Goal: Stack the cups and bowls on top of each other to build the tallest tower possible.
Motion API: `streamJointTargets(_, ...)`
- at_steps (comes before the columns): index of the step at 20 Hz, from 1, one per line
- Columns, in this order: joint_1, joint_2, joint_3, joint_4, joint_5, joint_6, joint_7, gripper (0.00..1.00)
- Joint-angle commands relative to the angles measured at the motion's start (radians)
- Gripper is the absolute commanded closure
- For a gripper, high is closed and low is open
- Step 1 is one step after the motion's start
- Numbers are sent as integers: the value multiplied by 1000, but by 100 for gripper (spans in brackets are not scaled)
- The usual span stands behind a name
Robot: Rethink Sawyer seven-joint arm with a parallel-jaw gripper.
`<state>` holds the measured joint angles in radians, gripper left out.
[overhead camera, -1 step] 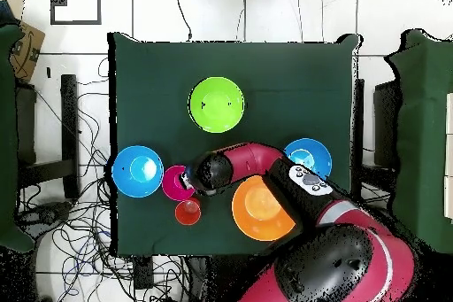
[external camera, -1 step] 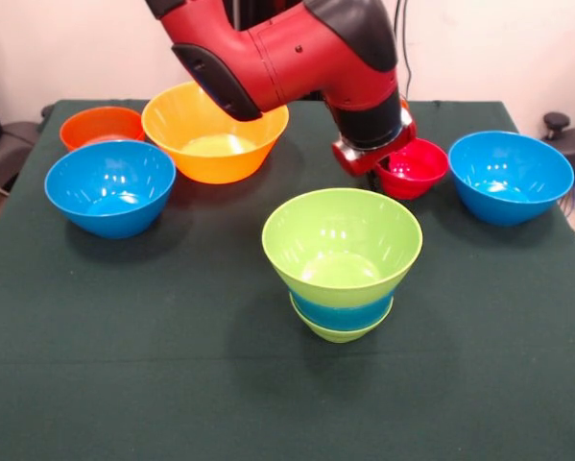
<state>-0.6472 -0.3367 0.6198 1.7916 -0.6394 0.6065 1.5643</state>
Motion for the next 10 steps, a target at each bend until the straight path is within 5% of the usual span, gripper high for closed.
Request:
streamJointTargets(1,-32,-111,11,43,-41,38,-100,100)
streamJointTargets(10,-44,-192,46,77,4,93,-106,100)
